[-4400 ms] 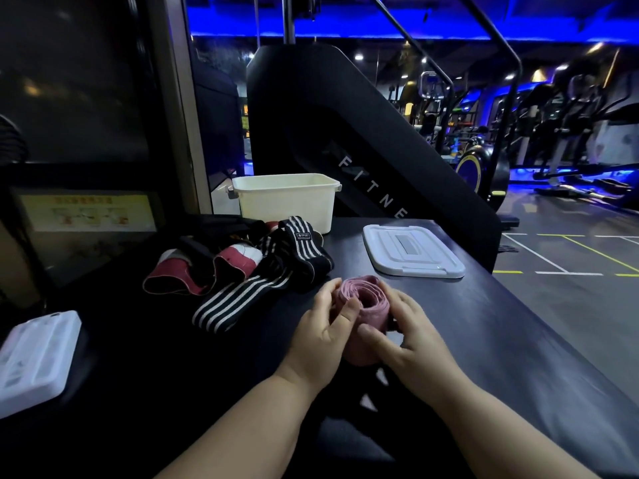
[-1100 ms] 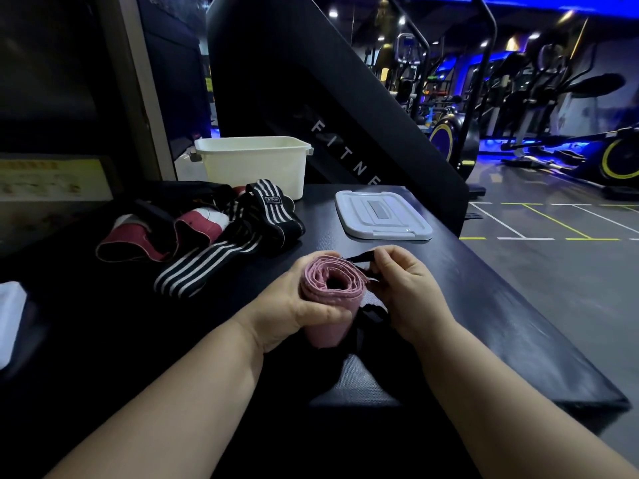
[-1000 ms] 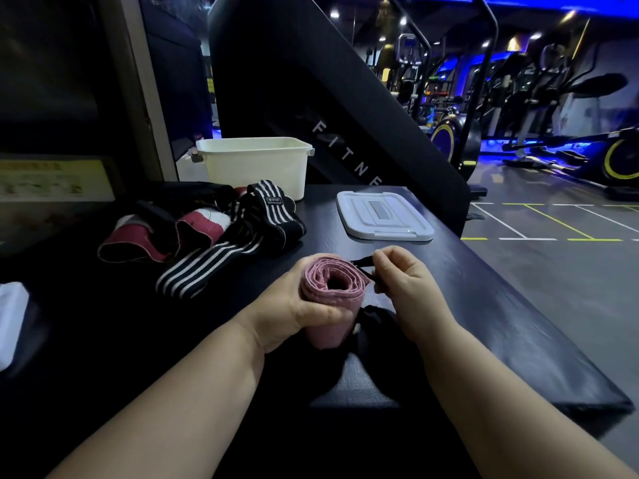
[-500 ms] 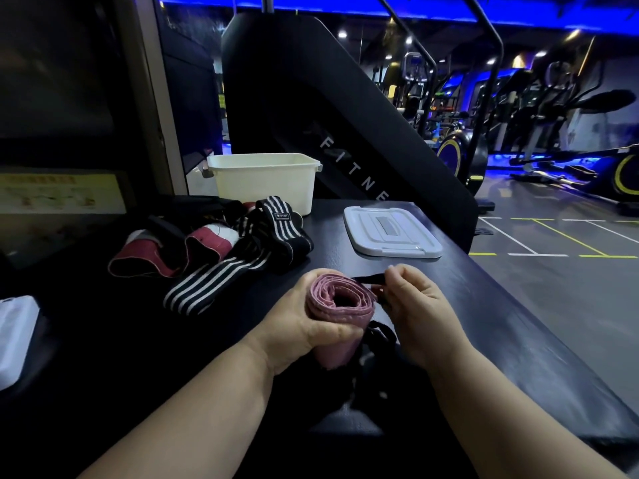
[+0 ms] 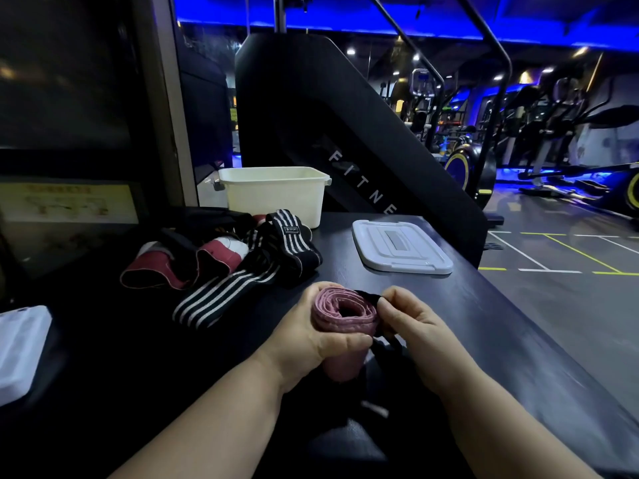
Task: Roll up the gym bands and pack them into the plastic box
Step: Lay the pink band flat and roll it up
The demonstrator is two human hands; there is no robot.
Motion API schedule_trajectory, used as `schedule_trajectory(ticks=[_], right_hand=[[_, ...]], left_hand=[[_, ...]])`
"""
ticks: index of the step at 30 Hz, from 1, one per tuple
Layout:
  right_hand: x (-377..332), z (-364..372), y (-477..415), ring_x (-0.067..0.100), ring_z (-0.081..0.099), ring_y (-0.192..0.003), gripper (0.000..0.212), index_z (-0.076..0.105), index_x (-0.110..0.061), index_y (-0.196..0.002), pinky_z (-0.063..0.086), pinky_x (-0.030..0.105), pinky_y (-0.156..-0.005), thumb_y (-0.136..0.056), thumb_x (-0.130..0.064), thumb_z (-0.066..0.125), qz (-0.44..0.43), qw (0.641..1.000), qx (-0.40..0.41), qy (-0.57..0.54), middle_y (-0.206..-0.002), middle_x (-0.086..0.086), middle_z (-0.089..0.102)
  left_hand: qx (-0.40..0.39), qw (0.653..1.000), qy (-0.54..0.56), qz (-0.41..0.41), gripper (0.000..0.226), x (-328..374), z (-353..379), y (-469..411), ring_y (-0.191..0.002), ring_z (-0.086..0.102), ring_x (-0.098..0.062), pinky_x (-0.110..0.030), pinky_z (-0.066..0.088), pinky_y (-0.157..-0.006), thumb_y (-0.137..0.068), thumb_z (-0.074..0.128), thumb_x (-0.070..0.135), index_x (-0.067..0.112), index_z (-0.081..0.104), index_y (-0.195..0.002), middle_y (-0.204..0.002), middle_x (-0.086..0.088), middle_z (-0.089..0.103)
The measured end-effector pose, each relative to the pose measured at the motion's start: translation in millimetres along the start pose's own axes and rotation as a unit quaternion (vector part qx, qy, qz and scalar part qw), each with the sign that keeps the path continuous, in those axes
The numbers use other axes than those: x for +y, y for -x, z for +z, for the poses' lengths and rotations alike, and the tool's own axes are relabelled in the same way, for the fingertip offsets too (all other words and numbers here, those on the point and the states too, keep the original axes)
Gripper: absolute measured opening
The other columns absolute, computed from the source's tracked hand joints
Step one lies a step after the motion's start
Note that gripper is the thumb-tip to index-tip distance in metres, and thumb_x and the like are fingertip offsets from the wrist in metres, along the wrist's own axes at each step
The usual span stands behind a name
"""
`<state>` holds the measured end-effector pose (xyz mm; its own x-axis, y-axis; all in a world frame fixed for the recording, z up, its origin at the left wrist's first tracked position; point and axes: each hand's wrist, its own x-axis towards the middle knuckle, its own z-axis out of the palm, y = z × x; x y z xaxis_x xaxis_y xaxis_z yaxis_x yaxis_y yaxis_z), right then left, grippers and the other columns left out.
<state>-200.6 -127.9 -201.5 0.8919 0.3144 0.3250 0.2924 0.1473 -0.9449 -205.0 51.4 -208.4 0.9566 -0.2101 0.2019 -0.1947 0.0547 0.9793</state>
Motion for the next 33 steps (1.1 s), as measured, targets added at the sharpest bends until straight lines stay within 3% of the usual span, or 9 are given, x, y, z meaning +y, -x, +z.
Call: schedule_trajectory(ticks=[5,10,14,17,22,26,33], right_hand=[[1,0,1,0.01,0.048,-0.067,0.014,0.056,-0.028,-0.072,0.042,0.026,-0.064,-0.084,-0.033,0.06,0.029,0.999,-0.008,0.032,-0.072,0.0,0.053],[0,0,1,0.008,0.049,-0.065,0.021,0.055,-0.028,-0.071,0.042,0.026,-0.061,-0.088,-0.036,0.065,0.044,0.998,0.001,0.033,-0.071,-0.002,0.054],[0,-1,0,0.006,0.046,-0.064,0.022,0.056,-0.029,-0.07,0.04,0.021,-0.062,-0.091,-0.031,0.062,0.022,0.997,0.012,0.072,-0.069,-0.007,0.053],[0,0,-1,0.007,0.042,-0.064,0.027,0.053,-0.026,-0.069,0.037,0.021,-0.061,-0.095,-0.023,0.057,0.017,0.997,0.015,0.073,-0.066,-0.008,0.05],[3,1,-2,0.013,0.037,-0.065,0.026,0.054,-0.026,-0.064,0.032,0.029,-0.061,-0.079,-0.042,0.067,0.037,0.999,0.002,0.013,-0.066,0.0,0.044],[8,-3,-3,0.014,0.037,-0.065,0.045,0.052,-0.024,-0.063,0.031,0.03,-0.061,-0.061,-0.059,0.082,0.052,0.997,-0.014,-0.051,-0.067,0.001,0.042],[5,-12,-4,0.018,0.054,-0.071,0.047,0.059,-0.015,-0.07,0.049,0.022,-0.068,-0.048,-0.037,0.094,0.044,0.992,-0.061,-0.098,-0.072,0.007,0.056]], left_hand=[[-0.059,0.998,0.0,-0.03,0.085,6,-5,1,-0.099,0.064,-0.005,-0.02,0.05,-0.086,-0.049,0.085,0.01,0.019,0.046,-0.124,-0.109,0.002,0.065],[-0.113,0.99,0.056,-0.067,0.092,5,-15,2,-0.106,0.062,-0.013,-0.022,0.049,-0.092,-0.048,0.075,0.005,0.016,0.043,-0.134,-0.113,-0.004,0.067],[-0.088,0.995,0.009,-0.047,0.094,4,-12,2,-0.114,0.061,-0.008,-0.02,0.046,-0.098,-0.054,0.08,0.0,0.027,0.044,-0.136,-0.118,0.006,0.068],[-0.068,0.997,-0.039,-0.018,0.094,3,-11,1,-0.112,0.063,-0.013,-0.023,0.048,-0.096,-0.043,0.089,0.011,0.023,0.053,-0.129,-0.116,0.0,0.07],[-0.038,0.996,-0.076,0.01,0.079,1,-7,3,-0.094,0.064,-0.009,-0.028,0.051,-0.089,-0.041,0.089,0.023,0.022,0.057,-0.113,-0.099,0.004,0.07],[-0.011,0.996,-0.087,0.026,0.073,-2,-4,4,-0.096,0.066,-0.014,-0.041,0.051,-0.095,-0.043,0.091,0.026,0.028,0.059,-0.109,-0.102,0.0,0.071],[0.045,0.995,-0.065,0.054,0.063,-2,1,2,-0.086,0.068,-0.014,-0.031,0.056,-0.081,-0.041,0.092,0.033,0.031,0.059,-0.094,-0.098,-0.002,0.073]])
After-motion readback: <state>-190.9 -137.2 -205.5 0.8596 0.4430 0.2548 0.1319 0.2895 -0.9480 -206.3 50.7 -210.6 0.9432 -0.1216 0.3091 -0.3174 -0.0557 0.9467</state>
